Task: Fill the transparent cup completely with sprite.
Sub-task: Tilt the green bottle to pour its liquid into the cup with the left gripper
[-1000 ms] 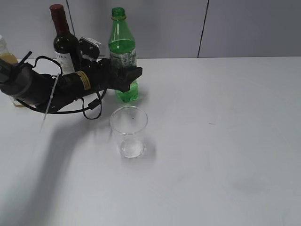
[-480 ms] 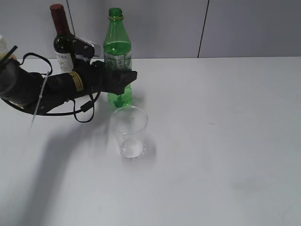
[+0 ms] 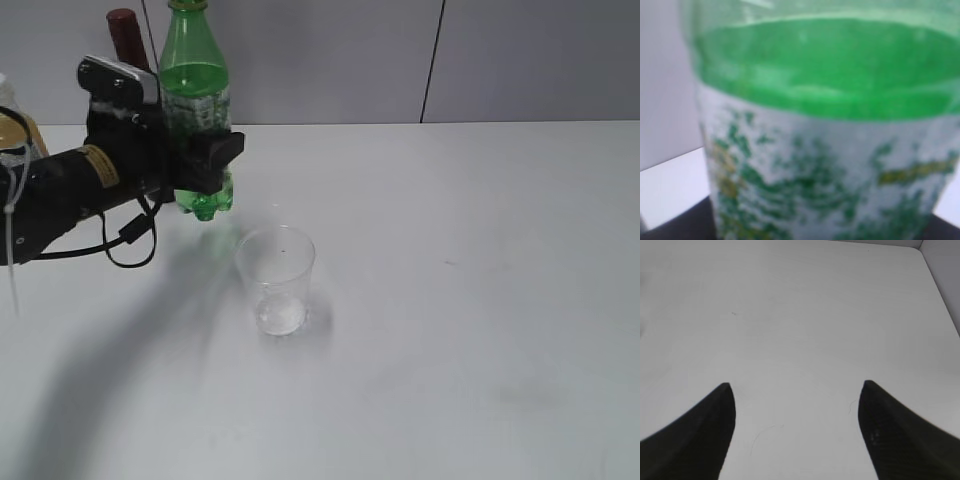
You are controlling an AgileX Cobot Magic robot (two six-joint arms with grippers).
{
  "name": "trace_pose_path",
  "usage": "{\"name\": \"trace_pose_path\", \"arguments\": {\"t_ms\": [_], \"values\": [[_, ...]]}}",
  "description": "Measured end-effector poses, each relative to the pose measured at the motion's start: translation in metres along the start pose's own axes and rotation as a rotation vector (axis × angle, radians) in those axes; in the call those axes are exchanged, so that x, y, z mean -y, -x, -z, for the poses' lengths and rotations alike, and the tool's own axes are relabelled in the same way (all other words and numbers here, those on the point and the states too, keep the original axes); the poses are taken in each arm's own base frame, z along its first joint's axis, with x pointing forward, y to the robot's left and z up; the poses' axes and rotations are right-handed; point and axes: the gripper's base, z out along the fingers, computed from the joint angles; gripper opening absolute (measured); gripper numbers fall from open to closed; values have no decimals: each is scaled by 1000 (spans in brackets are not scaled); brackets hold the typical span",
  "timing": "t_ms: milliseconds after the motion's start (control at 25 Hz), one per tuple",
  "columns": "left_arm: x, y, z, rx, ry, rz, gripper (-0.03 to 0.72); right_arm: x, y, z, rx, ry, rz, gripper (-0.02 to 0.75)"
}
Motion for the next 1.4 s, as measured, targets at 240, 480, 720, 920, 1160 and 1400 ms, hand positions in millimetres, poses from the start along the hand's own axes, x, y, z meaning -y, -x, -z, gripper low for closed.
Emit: {"name": "trace_pose_path", "arguments": {"t_ms": [240, 480, 720, 920, 1160, 1400], "values": [[4, 1, 49, -44, 124, -24, 443, 0, 0, 0, 0, 0, 0, 584], [5, 9, 87, -110, 233, -154, 443, 0, 0, 0, 0, 1, -1, 583], [6, 12, 99, -256, 244, -219, 443, 0, 0, 0, 0, 2, -2, 583], [10, 14, 102, -290, 256, -260, 443, 0, 0, 0, 0, 2, -2, 583], [28, 16, 102, -312, 288, -399, 443, 0, 0, 0, 0, 2, -2, 583], [34, 3, 116, -338, 313, -490, 443, 0, 0, 0, 0, 3, -2, 583]]}}
